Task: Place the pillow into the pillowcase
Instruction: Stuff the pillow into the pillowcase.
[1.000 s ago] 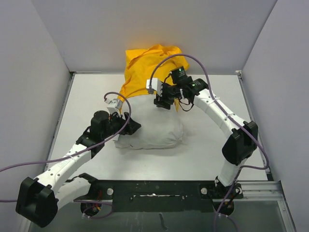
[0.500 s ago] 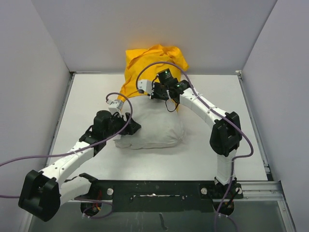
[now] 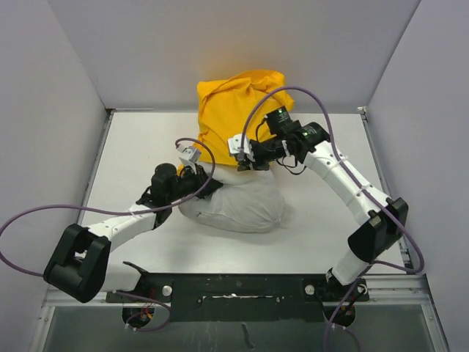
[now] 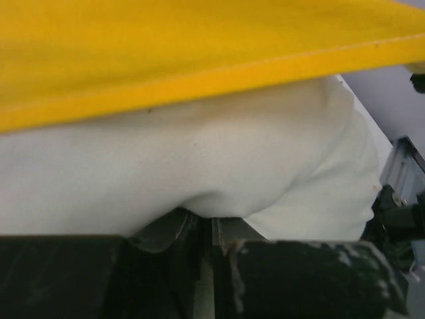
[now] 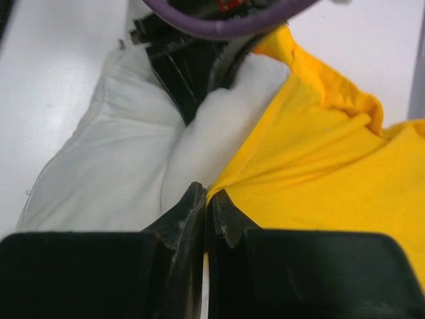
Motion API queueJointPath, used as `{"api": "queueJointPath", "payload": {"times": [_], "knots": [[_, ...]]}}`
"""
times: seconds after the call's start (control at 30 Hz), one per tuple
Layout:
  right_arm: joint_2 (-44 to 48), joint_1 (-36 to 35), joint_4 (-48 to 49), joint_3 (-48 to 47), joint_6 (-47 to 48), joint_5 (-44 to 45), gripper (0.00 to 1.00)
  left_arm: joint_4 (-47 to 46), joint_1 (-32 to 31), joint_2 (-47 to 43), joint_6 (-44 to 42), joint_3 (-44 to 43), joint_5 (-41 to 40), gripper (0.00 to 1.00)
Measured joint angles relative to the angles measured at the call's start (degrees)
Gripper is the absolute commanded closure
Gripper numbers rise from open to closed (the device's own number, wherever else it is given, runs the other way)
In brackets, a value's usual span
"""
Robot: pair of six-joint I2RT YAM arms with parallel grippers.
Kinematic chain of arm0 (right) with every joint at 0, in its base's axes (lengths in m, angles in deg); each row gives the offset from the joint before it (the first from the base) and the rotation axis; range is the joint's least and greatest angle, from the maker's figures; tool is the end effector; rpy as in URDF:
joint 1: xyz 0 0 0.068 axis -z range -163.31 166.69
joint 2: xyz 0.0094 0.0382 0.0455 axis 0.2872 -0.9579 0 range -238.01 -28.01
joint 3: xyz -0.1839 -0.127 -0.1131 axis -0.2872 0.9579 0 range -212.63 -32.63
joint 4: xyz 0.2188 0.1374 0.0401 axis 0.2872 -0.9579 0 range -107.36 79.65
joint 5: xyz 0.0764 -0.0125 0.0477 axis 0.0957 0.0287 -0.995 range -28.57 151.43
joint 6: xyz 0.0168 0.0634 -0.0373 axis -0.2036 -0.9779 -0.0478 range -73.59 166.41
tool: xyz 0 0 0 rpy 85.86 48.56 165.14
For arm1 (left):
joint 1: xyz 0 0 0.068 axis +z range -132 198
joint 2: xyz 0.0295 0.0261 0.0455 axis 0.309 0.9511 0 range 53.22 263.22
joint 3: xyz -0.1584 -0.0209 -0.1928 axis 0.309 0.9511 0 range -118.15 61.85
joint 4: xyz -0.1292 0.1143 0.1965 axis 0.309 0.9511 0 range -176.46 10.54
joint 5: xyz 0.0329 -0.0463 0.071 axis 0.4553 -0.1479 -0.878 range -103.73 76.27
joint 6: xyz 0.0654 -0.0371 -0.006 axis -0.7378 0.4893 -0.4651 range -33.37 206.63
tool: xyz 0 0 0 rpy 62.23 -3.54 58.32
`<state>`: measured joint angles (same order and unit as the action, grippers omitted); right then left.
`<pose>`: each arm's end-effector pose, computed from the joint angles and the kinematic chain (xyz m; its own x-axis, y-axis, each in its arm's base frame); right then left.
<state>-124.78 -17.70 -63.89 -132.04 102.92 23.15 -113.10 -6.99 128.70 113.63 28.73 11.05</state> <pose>0.2819 0.2406 0.3277 0.2854 -0.5981 -0.7489 -0.9566 -0.1300 -0.2608 0.2680 -0.1542 0.1901 -0.5591 -0.1941 -0.8060 0.5561 0.6333 -0.5383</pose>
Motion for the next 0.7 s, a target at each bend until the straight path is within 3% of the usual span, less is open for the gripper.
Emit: {"api": "queueJointPath", "payload": {"times": [0.2,0.37,0.43,0.53,0.63,0.7], "knots": [[10.6,5.9,-5.6,12.6,0.7,-13.7,1.00,-8.2,-12.6,2.0,-3.8,0.3,3.7,0.95],[15.0,7.3,-7.2,24.3,1.9,-16.1,1.00,-18.5,-16.5,12.7,-2.4,0.1,4.3,0.91],[18.1,7.4,-6.3,30.5,2.1,-14.2,1.00,-22.5,-16.5,16.9,-0.9,0.1,4.4,0.79],[22.6,9.7,-4.9,36.2,1.6,-10.8,1.00,-27.0,-16.5,17.6,-0.2,0.7,4.6,0.48],[24.1,18.3,-5.4,38.1,2.4,-12.3,0.99,-27.5,-15.7,12.8,0.2,4.1,3.9,0.22],[24.1,23.1,-6.5,38.8,4.5,-13.8,0.95,-22.6,-13.4,6.6,0.3,5.9,4.0,0.13]]}}
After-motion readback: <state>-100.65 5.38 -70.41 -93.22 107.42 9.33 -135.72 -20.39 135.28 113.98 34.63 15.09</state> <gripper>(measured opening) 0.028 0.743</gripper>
